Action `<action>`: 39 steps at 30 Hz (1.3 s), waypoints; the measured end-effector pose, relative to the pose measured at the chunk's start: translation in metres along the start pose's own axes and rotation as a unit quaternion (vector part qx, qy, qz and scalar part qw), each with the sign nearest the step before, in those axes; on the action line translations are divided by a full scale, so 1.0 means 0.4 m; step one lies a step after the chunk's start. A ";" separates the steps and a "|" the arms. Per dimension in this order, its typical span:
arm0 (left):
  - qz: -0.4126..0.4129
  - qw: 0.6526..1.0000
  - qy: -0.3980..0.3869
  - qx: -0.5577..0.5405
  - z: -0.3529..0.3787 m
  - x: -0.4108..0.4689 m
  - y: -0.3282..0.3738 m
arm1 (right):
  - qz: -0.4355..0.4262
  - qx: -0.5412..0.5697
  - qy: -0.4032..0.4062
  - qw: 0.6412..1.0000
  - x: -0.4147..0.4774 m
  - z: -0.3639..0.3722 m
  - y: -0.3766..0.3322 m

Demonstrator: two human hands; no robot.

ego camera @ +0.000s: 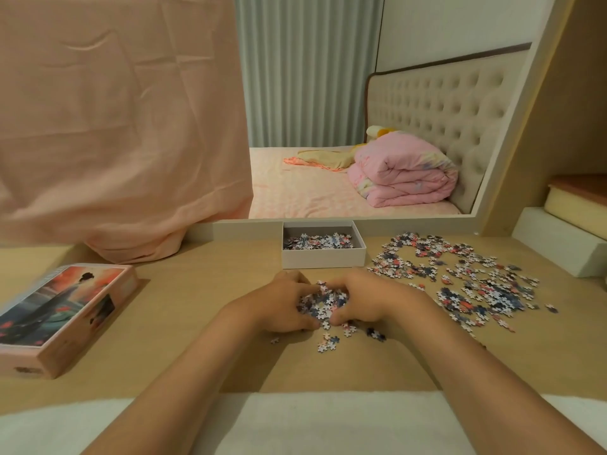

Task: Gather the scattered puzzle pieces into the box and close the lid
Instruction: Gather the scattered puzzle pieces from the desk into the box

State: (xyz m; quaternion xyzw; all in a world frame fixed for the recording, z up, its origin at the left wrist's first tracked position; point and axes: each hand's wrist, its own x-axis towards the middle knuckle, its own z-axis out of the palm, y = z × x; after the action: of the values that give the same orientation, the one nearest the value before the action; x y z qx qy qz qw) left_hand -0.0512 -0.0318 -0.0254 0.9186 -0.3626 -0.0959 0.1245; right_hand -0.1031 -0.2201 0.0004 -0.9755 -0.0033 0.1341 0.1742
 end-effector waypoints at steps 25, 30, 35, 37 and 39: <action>-0.009 0.985 0.089 -0.150 -0.019 0.067 -0.031 | -0.038 0.191 0.093 0.976 0.062 -0.037 0.016; 0.010 0.964 0.186 -0.191 -0.080 0.113 -0.039 | -0.071 0.213 0.144 0.964 0.080 -0.094 0.021; 0.009 0.942 0.257 -0.217 -0.142 0.199 -0.048 | -0.073 0.256 0.231 0.936 0.150 -0.149 0.018; -0.001 0.945 0.257 -0.203 -0.148 0.235 -0.060 | -0.064 0.250 0.259 0.931 0.189 -0.157 0.018; -0.010 0.950 0.245 -0.191 -0.145 0.262 -0.075 | -0.056 0.224 0.276 0.933 0.226 -0.153 0.023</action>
State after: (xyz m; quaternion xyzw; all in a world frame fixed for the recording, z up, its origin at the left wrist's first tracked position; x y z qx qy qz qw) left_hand 0.0588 -0.0740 0.0117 0.8763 -0.2867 0.0637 0.3818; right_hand -0.0003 -0.2448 0.0291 -0.9080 0.0209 -0.1529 0.3894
